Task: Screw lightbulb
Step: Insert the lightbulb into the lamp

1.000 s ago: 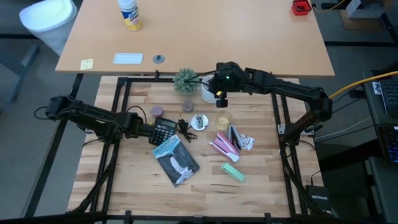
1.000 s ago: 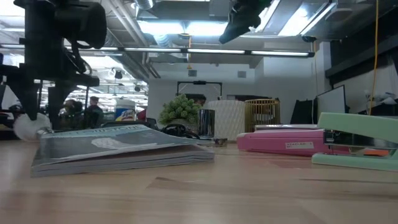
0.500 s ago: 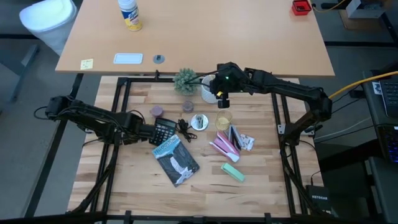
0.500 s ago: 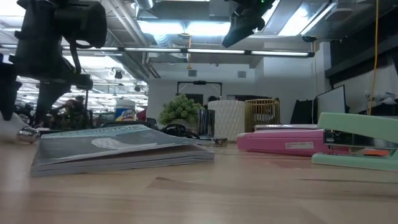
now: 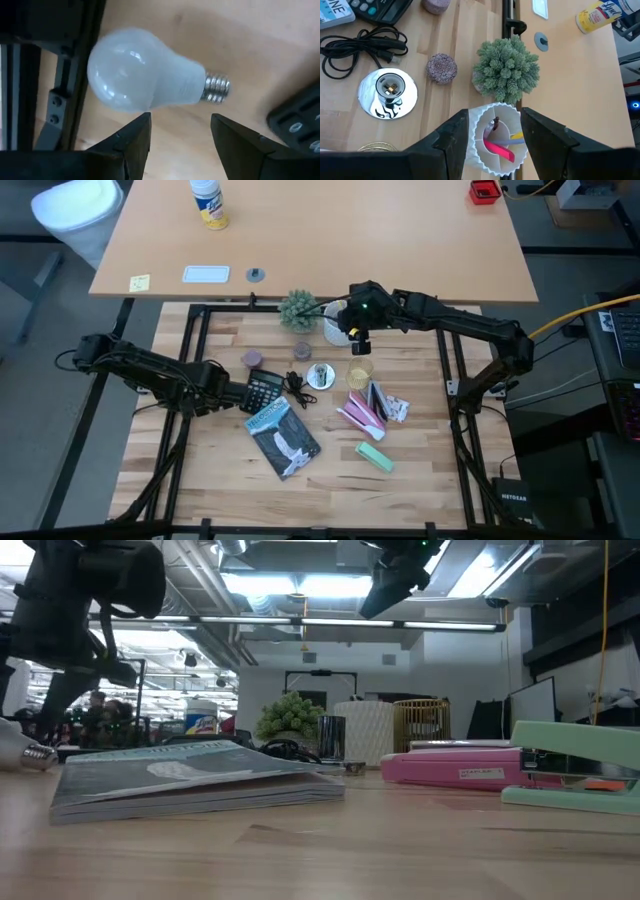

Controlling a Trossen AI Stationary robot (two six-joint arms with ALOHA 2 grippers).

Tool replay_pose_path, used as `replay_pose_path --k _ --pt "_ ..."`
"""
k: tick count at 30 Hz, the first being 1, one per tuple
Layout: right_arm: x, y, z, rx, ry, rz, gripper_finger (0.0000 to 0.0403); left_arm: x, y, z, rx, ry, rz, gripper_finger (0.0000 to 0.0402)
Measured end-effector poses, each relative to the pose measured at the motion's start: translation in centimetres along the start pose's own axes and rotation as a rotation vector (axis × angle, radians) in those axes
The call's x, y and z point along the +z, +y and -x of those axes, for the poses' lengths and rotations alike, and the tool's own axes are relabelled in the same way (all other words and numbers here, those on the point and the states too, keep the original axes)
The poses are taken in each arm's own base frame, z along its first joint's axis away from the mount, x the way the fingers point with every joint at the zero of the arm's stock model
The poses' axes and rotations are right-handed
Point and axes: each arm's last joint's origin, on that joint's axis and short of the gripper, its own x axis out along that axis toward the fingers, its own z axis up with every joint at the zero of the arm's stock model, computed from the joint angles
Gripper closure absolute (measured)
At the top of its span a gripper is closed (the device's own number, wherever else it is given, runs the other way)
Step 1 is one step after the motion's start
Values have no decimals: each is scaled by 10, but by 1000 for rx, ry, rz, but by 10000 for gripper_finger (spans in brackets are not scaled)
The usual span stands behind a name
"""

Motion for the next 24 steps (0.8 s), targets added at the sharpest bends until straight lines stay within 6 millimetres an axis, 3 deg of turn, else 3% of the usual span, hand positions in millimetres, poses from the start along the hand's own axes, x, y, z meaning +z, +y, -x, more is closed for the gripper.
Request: replay_pose_path --k 7,14,24 --pt "0 0 0 0 0 0 219 5 0 0 -62 -140 143 204" --pt "0 0 0 0 0 0 219 11 -4 2 -206 -348 159 204" --pt "0 0 0 0 -1 3 219 6 -5 1 -170 -223 184 204"
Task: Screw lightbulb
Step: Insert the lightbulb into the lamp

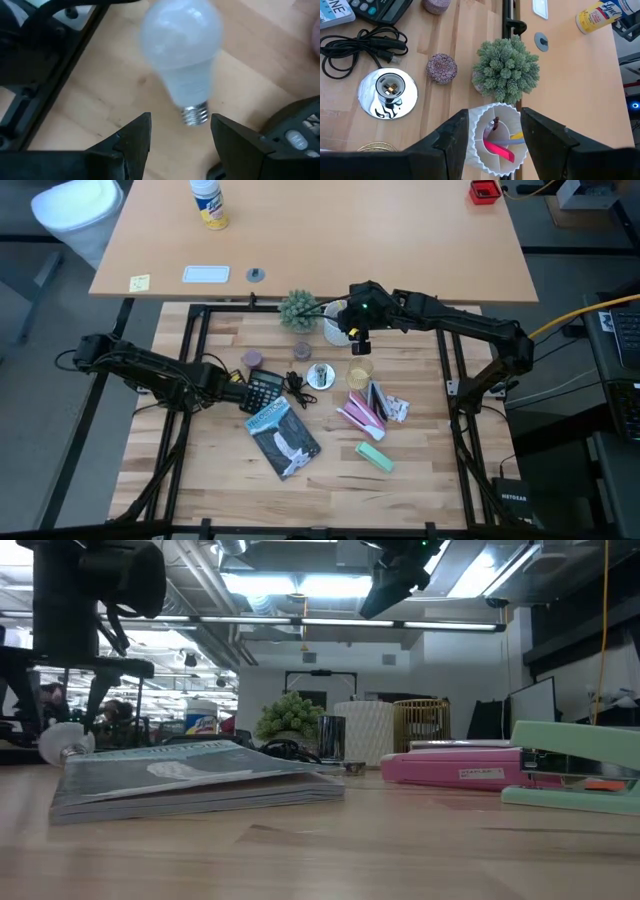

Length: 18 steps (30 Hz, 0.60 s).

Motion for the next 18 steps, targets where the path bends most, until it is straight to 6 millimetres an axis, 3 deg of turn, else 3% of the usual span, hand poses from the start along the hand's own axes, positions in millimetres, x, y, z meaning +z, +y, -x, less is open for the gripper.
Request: replay_pose_path --k 7,12,18 --pt "0 0 0 -1 -2 0 219 2 0 -13 -36 -35 113 204" --pt "-2 -5 -1 -16 -1 -11 219 -1 -4 -36 -139 7 116 204" --pt "-10 -15 -2 -40 22 -37 219 4 -5 -45 -174 -19 132 204"
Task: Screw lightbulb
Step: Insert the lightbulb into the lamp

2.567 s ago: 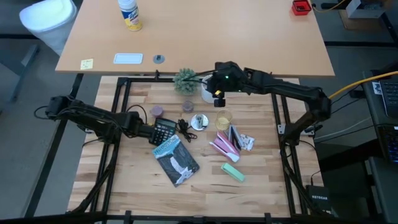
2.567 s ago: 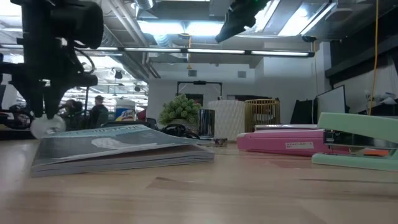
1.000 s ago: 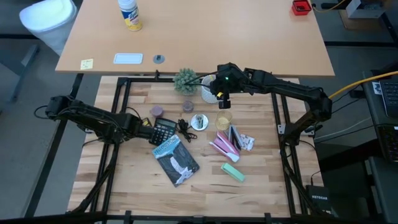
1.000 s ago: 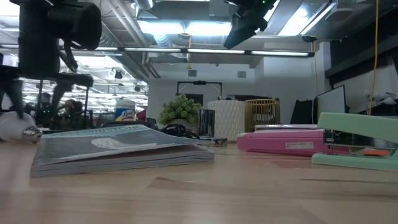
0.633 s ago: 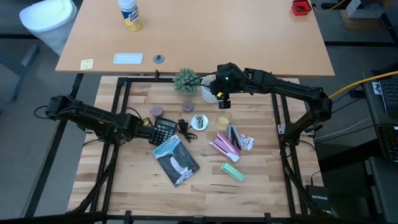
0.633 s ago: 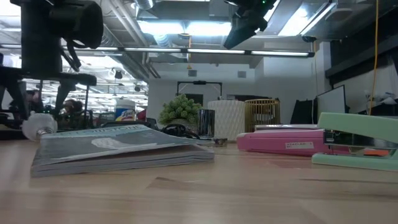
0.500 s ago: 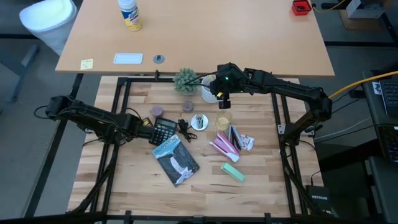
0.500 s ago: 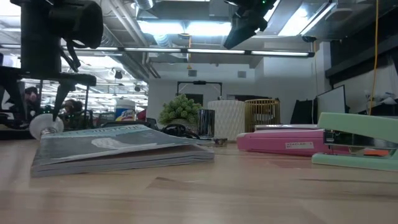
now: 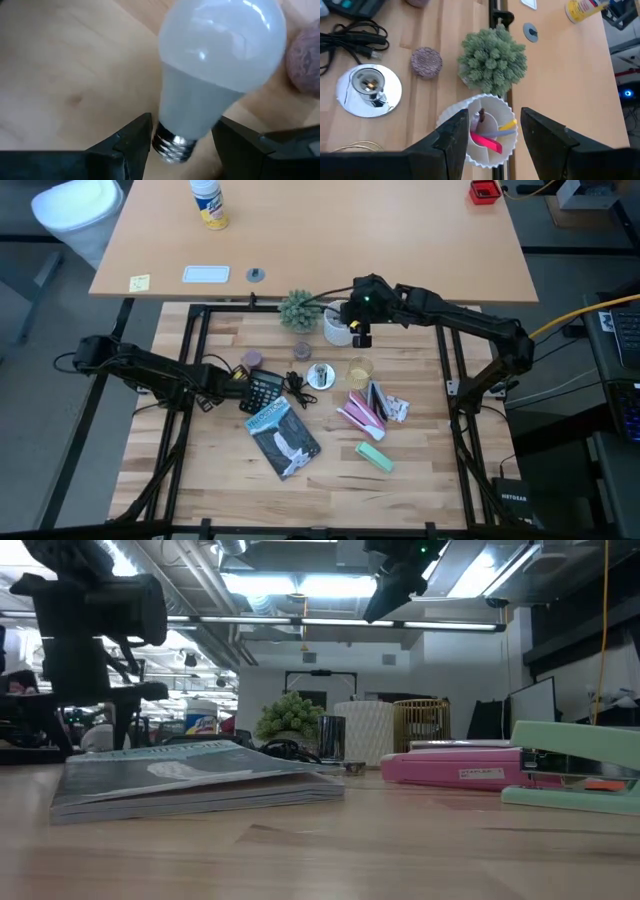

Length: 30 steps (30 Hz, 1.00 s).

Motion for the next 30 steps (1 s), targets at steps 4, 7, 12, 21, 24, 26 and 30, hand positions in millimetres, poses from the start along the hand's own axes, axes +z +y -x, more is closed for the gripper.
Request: replay_pose_path --k 4,7,12,21,24,26,30 --pt "-2 -3 -1 -6 6 -15 219 6 1 -2 -2 -67 -10 204" --pt "-2 -3 -1 3 2 -17 219 10 -1 -4 -24 -121 -51 204" --pt "-2 -3 -1 8 2 -19 219 17 1 -12 -3 -158 -159 204" --pt "-3 -3 2 -8 7 -11 219 20 2 -17 -21 -188 -197 206" --pt "-3 -6 10 -55 13 -12 219 20 1 -18 -30 -191 -220 226" --pt "-4 -8 18 -90 15 -15 219 20 0 -18 -34 -190 -235 245" --pt "-5 -12 34 -159 14 -25 219 18 -2 -18 -56 -183 -243 273"
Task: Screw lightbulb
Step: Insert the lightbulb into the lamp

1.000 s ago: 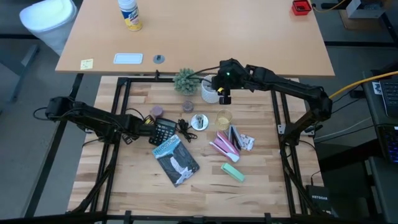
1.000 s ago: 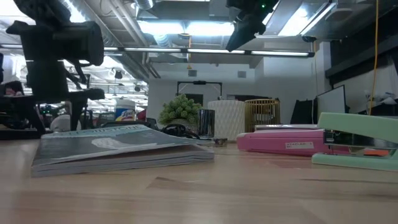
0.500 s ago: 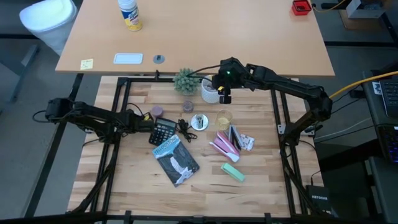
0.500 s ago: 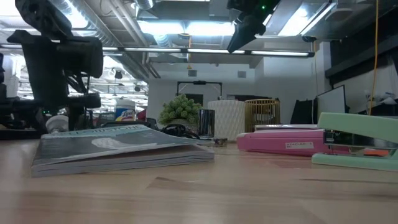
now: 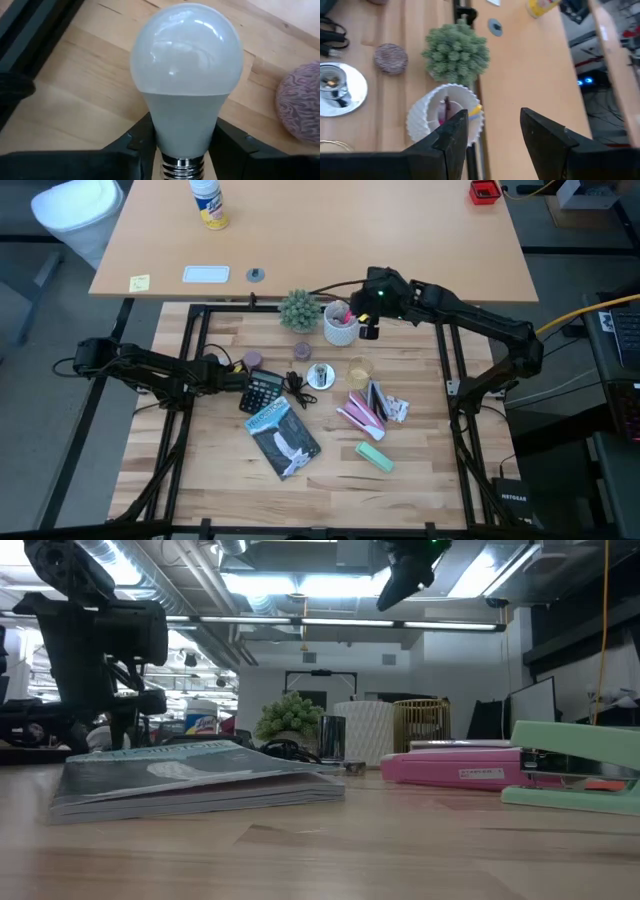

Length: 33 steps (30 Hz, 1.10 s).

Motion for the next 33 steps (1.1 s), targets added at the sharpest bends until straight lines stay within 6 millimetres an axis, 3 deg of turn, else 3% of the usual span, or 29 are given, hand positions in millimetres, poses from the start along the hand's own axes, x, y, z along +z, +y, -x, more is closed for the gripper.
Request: replay_pose_path --k 12,19,25,33 --pt "-21 -33 54 -147 -60 -89 219 -2 -13 4 -143 48 -10 267" --pt "-48 -57 76 43 -235 -243 219 4 -29 18 -358 8 -7 267" --pt "-64 -50 60 293 -337 -268 219 10 -48 35 -586 -38 -48 268" --pt "-88 -12 3 508 -485 -234 219 5 -78 61 -923 -168 -204 264"
